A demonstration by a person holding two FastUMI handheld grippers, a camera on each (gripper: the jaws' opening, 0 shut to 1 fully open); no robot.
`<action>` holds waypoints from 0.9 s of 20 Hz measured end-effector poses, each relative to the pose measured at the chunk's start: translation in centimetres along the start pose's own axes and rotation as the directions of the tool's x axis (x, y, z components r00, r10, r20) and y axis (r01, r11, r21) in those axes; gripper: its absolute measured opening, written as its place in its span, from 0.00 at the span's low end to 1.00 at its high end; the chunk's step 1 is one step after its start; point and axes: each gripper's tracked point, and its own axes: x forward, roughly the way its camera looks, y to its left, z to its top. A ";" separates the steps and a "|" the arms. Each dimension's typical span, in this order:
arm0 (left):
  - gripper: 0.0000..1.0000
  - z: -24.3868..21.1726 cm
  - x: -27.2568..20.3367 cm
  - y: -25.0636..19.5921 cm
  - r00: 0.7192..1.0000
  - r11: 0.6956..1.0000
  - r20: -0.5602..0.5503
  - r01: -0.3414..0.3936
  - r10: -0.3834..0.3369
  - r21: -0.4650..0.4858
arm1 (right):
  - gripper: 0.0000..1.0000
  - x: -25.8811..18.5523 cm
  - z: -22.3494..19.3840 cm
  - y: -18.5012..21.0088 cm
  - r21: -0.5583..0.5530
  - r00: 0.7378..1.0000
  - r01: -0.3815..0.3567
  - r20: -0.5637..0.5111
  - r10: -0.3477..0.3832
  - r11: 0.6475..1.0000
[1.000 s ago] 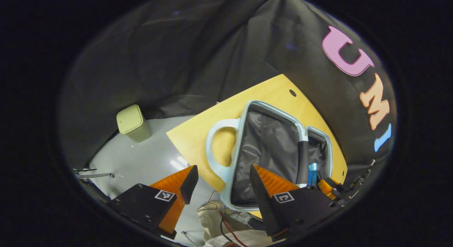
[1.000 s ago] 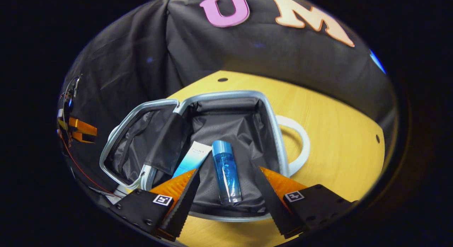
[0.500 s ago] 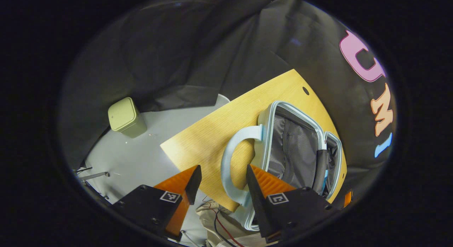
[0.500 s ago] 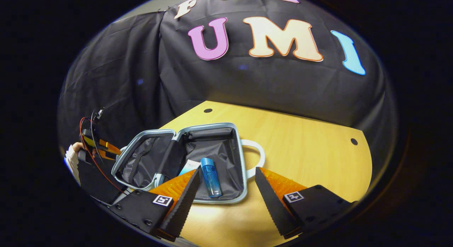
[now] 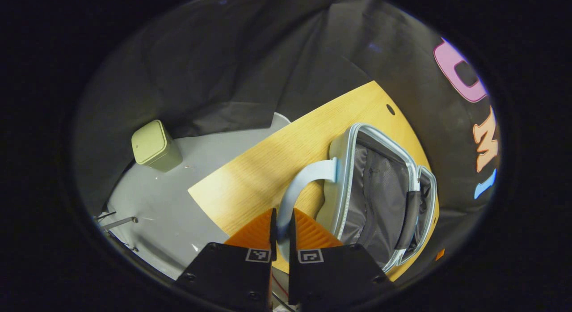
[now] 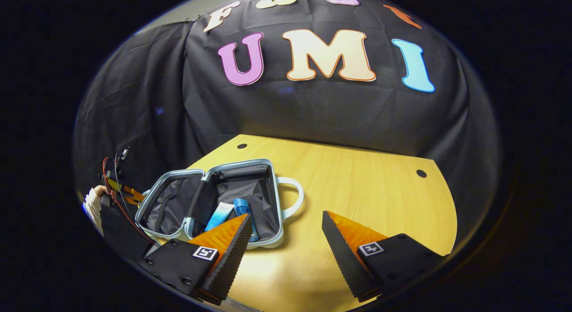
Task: First open the suitcase, pack the skin care products into it, and then close the suitcase.
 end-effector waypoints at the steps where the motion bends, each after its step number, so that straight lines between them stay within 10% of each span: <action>1: 0.06 0.1 -0.2 -0.3 1.000 1.000 0.010 0.011 -0.011 0.004 | 0.98 -0.1 0.0 -0.2 0.004 1.000 0.004 0.001 -0.004 1.000; 18: 0.03 3.9 -14.8 -16.0 0.990 0.953 0.113 0.053 -0.090 0.299 | 0.98 -1.0 1.5 -2.0 0.060 0.997 -0.015 0.073 0.010 0.998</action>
